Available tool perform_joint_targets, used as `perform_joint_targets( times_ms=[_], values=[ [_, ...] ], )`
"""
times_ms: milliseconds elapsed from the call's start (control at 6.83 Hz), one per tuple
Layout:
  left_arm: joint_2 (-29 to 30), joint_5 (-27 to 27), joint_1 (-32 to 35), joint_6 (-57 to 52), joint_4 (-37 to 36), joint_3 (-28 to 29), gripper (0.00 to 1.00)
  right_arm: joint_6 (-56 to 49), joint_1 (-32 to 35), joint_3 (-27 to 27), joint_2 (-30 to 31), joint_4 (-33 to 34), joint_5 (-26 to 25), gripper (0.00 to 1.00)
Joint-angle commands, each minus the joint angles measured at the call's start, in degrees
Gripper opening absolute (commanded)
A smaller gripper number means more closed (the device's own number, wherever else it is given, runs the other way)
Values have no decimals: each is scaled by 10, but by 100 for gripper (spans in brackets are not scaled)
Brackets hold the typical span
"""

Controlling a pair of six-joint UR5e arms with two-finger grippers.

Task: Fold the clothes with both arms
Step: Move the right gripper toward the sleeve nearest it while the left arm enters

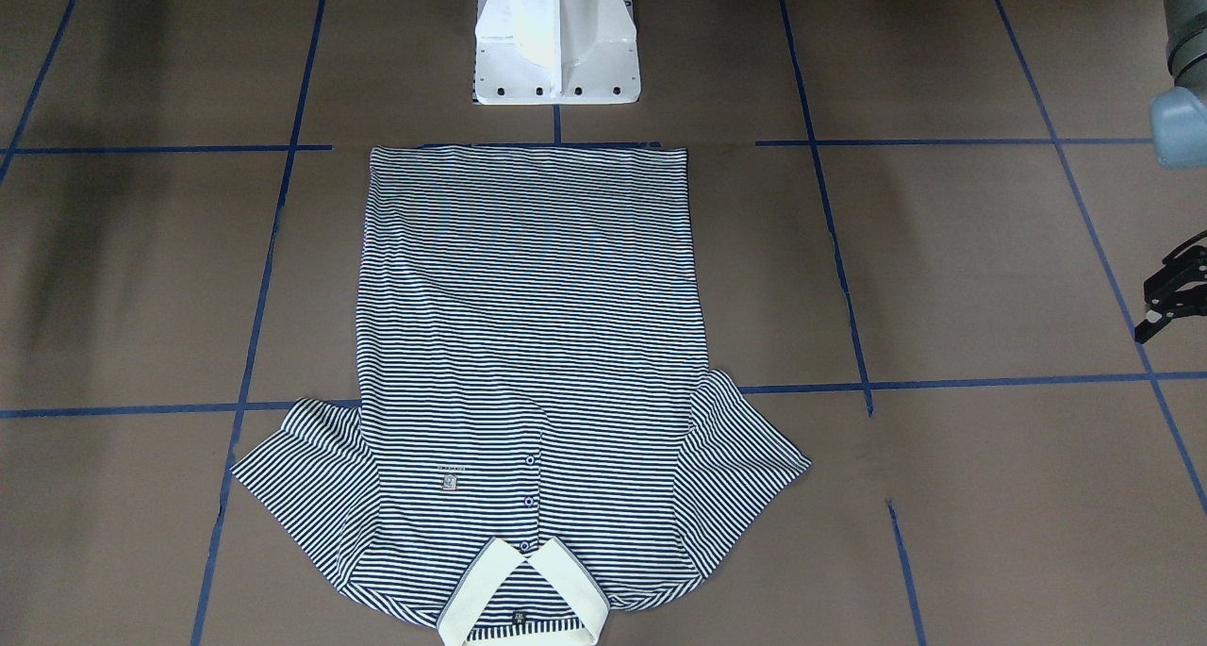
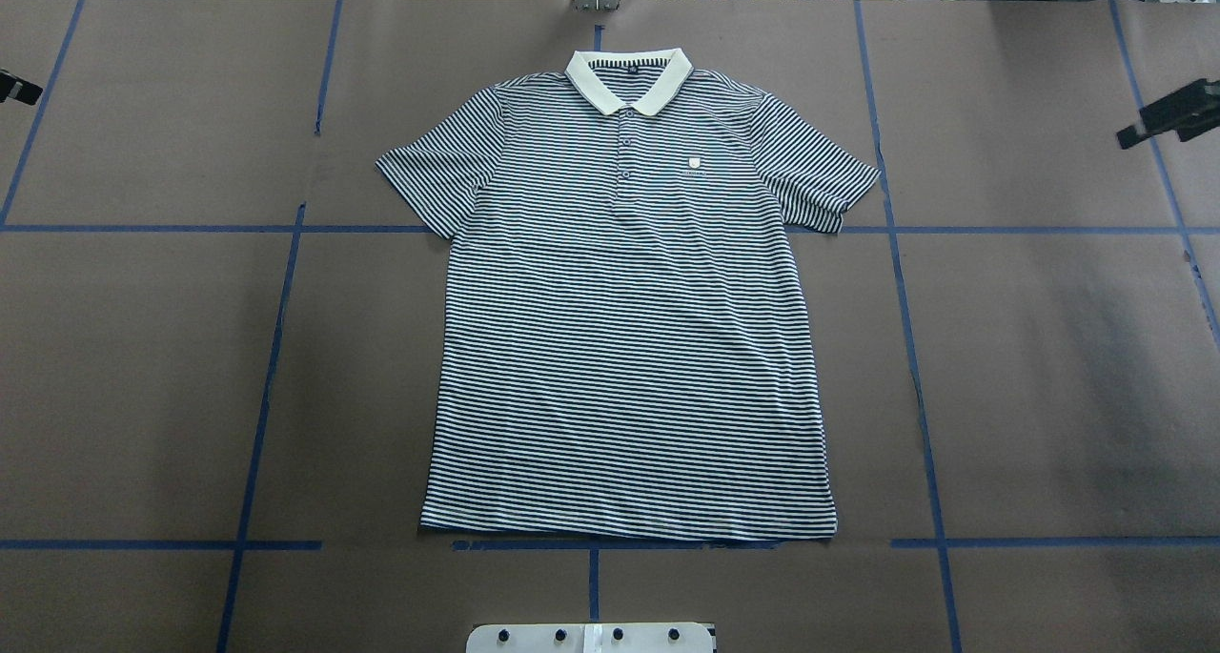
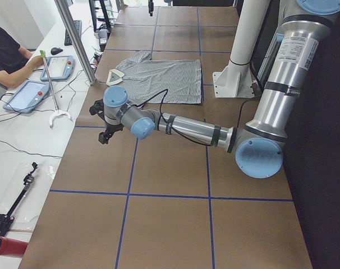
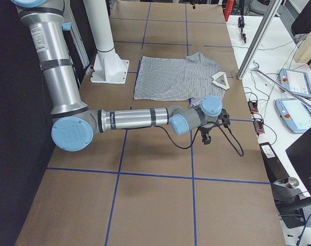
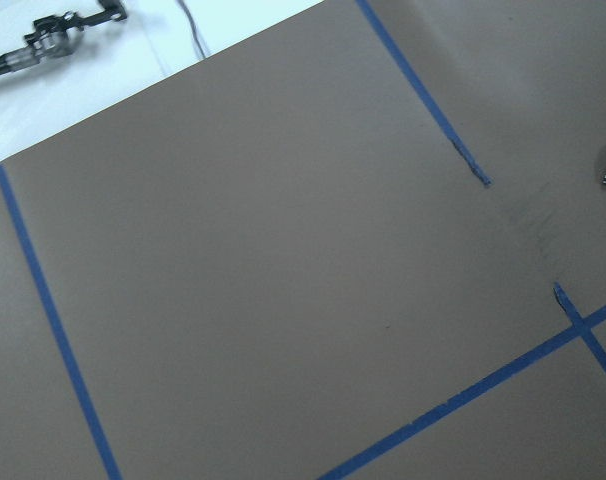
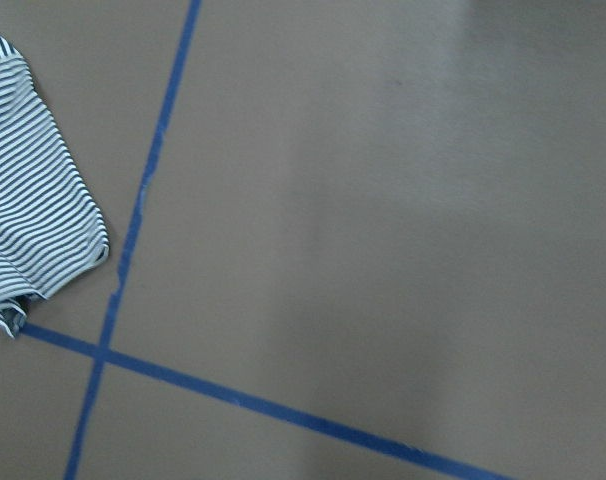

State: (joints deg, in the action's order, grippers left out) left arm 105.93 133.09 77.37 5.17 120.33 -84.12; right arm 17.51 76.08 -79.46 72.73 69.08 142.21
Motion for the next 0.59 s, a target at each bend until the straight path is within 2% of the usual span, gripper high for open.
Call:
perform_joint_targets(
  times_ms=[0, 146, 293, 439],
  values=[
    [61, 0, -26, 222, 41, 45, 100, 87, -78, 54, -114, -4, -55, 100],
    [67, -2, -53, 230, 46, 47, 100, 153, -112, 54, -133, -7, -99, 100],
    [82, -6, -69, 261, 45, 48, 100, 256, -151, 59, -145, -51, -165, 100],
    [88, -41, -77, 277, 49, 35, 100, 315, -185, 95, -153, -112, -199, 100]
  ],
)
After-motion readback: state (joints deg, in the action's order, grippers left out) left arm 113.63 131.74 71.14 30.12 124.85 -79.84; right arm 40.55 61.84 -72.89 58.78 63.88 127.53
